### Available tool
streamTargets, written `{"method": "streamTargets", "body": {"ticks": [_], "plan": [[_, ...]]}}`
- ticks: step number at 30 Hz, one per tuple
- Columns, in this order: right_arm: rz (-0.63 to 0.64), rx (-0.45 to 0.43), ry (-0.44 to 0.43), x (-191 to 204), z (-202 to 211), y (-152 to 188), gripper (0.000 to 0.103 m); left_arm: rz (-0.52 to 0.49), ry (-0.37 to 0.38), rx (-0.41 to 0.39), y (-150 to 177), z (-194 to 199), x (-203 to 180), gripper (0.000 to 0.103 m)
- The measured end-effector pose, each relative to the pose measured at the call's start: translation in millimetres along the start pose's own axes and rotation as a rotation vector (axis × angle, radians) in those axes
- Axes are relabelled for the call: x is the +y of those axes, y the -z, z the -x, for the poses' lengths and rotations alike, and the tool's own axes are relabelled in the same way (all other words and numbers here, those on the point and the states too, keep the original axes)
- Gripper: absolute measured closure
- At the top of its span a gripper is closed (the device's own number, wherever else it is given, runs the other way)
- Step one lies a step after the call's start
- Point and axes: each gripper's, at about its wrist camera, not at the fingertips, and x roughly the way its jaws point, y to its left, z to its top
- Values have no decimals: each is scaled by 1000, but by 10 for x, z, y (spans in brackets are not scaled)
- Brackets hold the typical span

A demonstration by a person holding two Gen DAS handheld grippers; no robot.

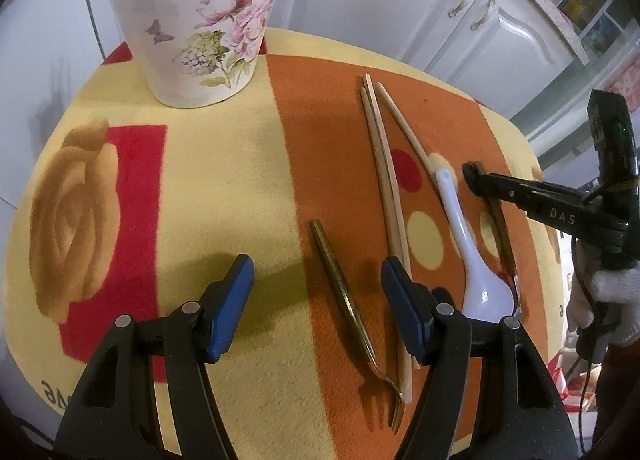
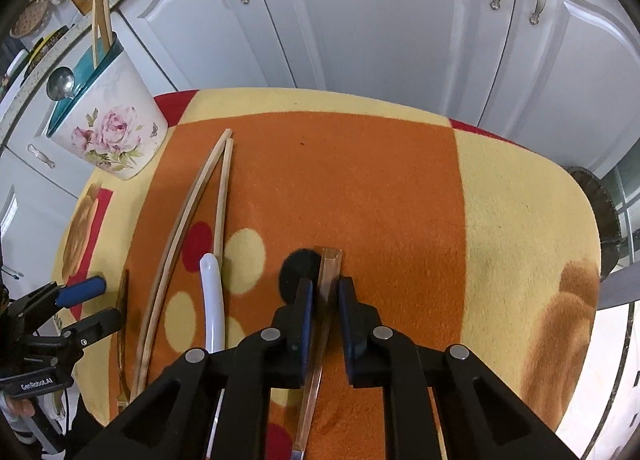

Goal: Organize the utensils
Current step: 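Grasp the wooden-handled fork with the right tool while the left tool grasps the gold fork, then lift both forks and carry them over the flower-printed holder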

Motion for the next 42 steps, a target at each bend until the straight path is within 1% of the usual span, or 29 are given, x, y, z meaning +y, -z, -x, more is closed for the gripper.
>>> {"method": "streamTargets", "body": {"ticks": [3,4,9,18,21,23,24,25,26,27,28,30,35,36,42], "plan": [[-3,-5,-11,32,-5,5,82,-2,-9,0,3,-10,3,37],[-2,-9,-8,44,-4,11,81,-4,-12,-1,-3,-15,-16,37],[8,-25,18,77,9,56,81,-6,-21,-7,-1,-37,-33,37],[16,-39,29,92,1,81,80,-6,-38,-10,-32,-68,-42,37],[15,-55,25,87,0,87,80,-27,-50,-9,-61,-92,-76,37],[21,-57,35,95,-6,81,86,-41,-59,-13,-58,-101,-91,37],[30,-55,45,100,-8,77,90,-46,-63,-18,-55,-103,-98,41],[33,-54,46,100,-9,74,92,-52,-72,-27,-51,-101,-102,51],[35,-50,41,99,-7,69,92,-56,-83,-35,-48,-99,-105,58],[37,-47,36,100,-6,66,92,-57,-93,-43,-45,-97,-95,73],[40,-44,30,106,0,62,92,-51,-90,-50,-43,-91,-71,83],[38,-44,12,116,24,62,93,-35,-55,-52,-43,-84,-11,92],[38,-81,-24,218,210,62,94,20,15,-66,-32,-7,98,96],[43,-91,-29,238,262,59,94,25,25,-73,-28,28,115,103],[70,-171,-53,336,678,68,94,25,70,-156,-45,365,150,103]]}}
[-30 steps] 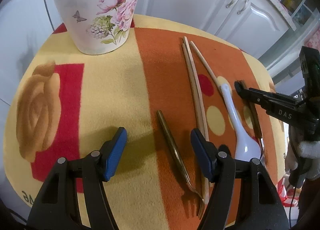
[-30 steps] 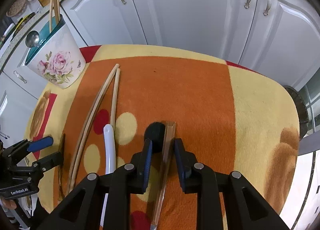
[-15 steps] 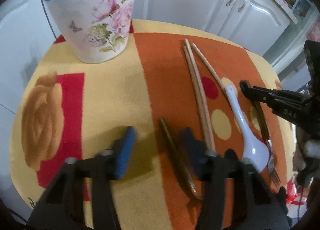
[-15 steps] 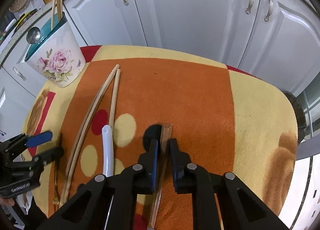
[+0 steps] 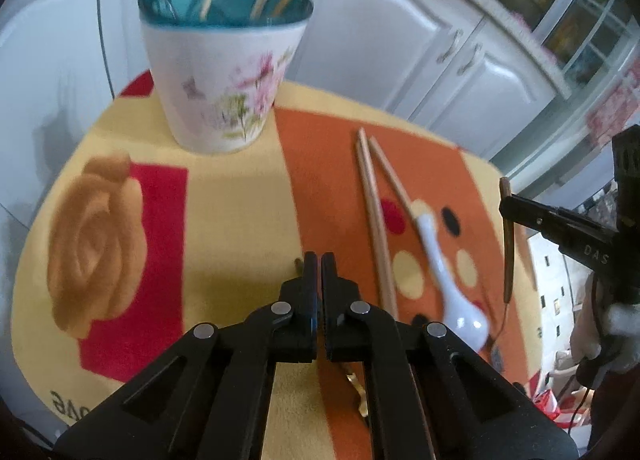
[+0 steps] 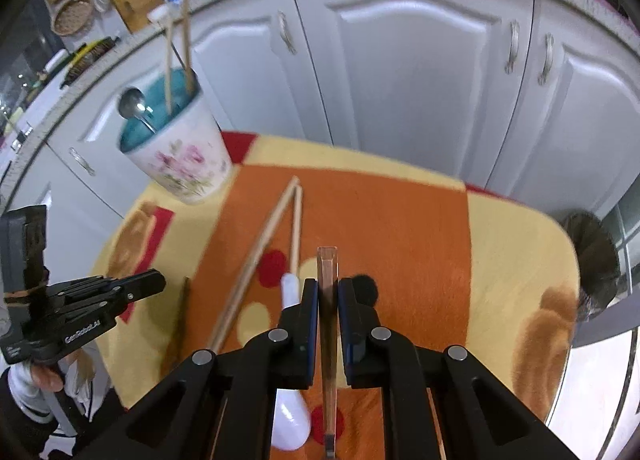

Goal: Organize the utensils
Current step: 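Lift both forks and carry them over the flower-printed holder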

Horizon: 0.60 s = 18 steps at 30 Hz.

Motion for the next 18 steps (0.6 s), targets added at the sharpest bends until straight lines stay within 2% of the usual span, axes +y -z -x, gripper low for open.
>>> {"method": "streamTargets", "body": {"ticks": [3,8,10,13,14,17,18], "plan": [[5,-40,-17,65,194,-9,94,-9,-1,-12,0,74,11,103],[9,-51,-11,78,292,10,94,62,16,73,45,-68,107,101],[6,-50,-14,78,285,20,94,57,-4,97,79,-117,96,90],[11,-48,-18,97,279,7,94,62,-26,132,111,-275,62,82],[15,-49,-19,109,280,9,94,61,-34,144,114,-336,52,83],[23,-53,-20,142,306,20,94,16,-67,114,88,-384,-47,84],[24,-55,-19,149,321,26,94,-5,-68,110,89,-388,-84,95]]}}
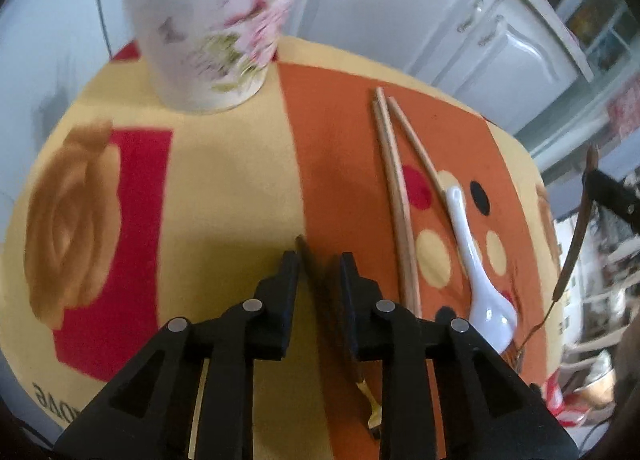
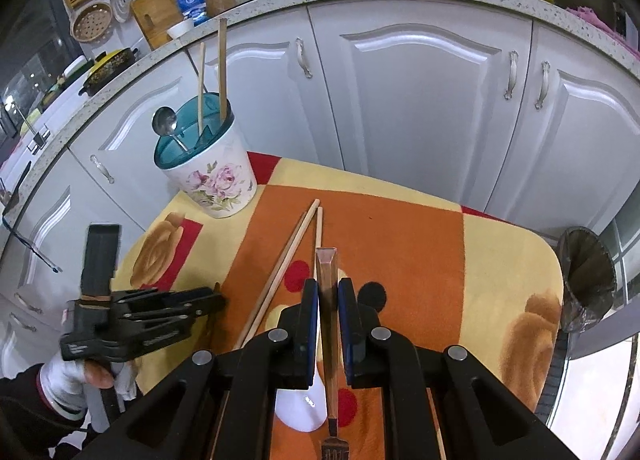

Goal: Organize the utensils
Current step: 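Lift both forks and carry them over the flower-printed holder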

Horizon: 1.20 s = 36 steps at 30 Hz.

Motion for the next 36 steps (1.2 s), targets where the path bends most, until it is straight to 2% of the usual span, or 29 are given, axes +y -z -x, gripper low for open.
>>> {"method": "streamTargets", "body": {"ticks": [2,5,10,16,22,36], "plan": [[3,-6,0,12,44,12,94,-15,25,6,32,1,-5,95],[2,-23,0,24,135,27,94,27,81,0,68,110,86,96],[-17,-62,-24,37,360,54,94,27,135,-82,65,543,138,98],[-13,-96,-7,44,546,57,94,9,155,-159,77,939,125,98],[-2,-139,-47,115,759,-19,94,-2,164,-227,45,1269,136,99],[85,-227,-100,520,899,-523,94,9,155,-346,-217,1684,205,99]]}}
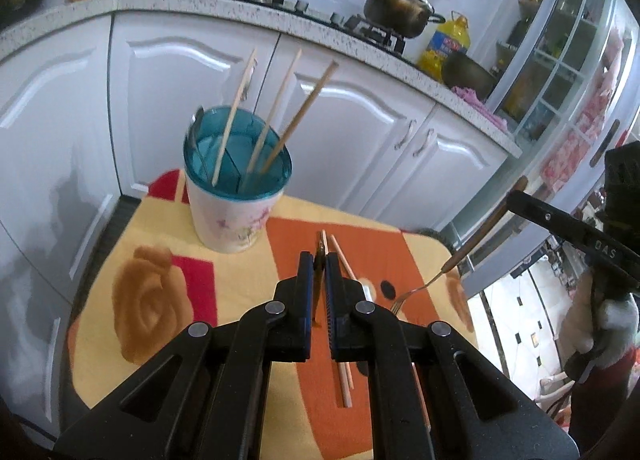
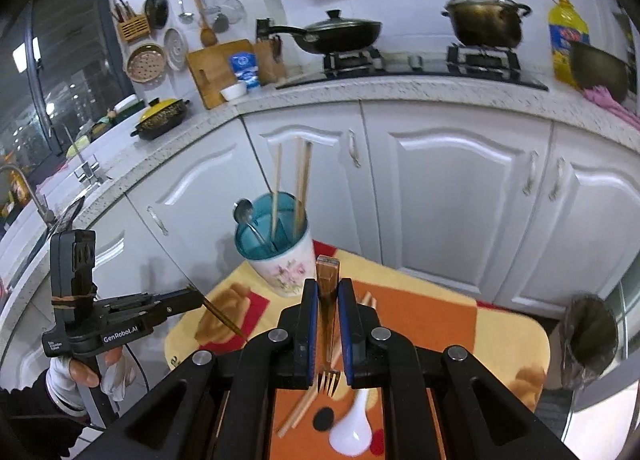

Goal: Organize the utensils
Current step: 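Lift both forks and carry them over the flower-printed holder, then lower both forks into the holder and open both tools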

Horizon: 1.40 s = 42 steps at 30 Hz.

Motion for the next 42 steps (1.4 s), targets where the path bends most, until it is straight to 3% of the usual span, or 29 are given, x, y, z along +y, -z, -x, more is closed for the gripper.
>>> {"method": "streamTargets", "body": {"ticks": [15,24,29,42], "plan": [[89,-72,-75,465,-279,-884,94,6,-66,-165,-773,397,222,99],[96,-99,-68,662,-691,-1328,94,-12,-185,-168,-1134,104,452,99],[83,-57,-71,670,-1102,-1334,94,-7,-214,-127,-1160,-180,561,99],[-31,92,-84,286,-1717,-888,94,13,-261,-20,-956,-741,719,99]]}}
